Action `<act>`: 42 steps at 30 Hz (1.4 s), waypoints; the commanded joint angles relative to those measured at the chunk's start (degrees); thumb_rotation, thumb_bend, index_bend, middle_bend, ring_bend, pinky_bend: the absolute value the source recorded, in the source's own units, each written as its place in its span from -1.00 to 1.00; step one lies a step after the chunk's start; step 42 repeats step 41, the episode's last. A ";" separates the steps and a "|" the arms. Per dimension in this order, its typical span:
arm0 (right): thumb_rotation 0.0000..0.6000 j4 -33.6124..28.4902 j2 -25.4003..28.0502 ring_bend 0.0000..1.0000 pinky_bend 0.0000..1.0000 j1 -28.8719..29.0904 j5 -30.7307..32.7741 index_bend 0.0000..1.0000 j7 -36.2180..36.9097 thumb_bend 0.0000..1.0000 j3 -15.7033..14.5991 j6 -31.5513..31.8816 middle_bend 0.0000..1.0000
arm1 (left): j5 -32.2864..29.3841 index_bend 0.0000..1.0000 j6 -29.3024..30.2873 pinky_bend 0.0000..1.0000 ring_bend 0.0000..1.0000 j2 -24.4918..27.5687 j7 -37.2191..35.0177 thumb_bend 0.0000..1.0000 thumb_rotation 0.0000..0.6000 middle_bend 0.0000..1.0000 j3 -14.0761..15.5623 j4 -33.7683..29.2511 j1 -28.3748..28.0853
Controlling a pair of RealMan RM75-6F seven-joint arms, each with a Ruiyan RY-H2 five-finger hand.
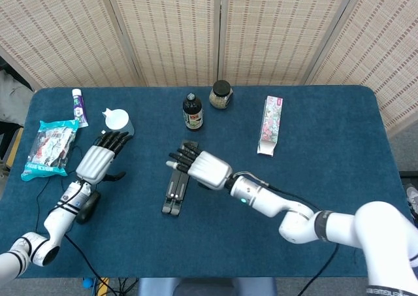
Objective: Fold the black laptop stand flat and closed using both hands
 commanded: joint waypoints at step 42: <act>1.00 -23.63 24.66 -1.00 -1.00 -54.92 4.55 -1.00 -0.33 -0.63 -9.05 42.03 -0.96 | -2.91 -0.90 25.61 -0.96 -1.00 13.39 25.82 -0.66 1.00 -0.93 5.05 -31.16 28.39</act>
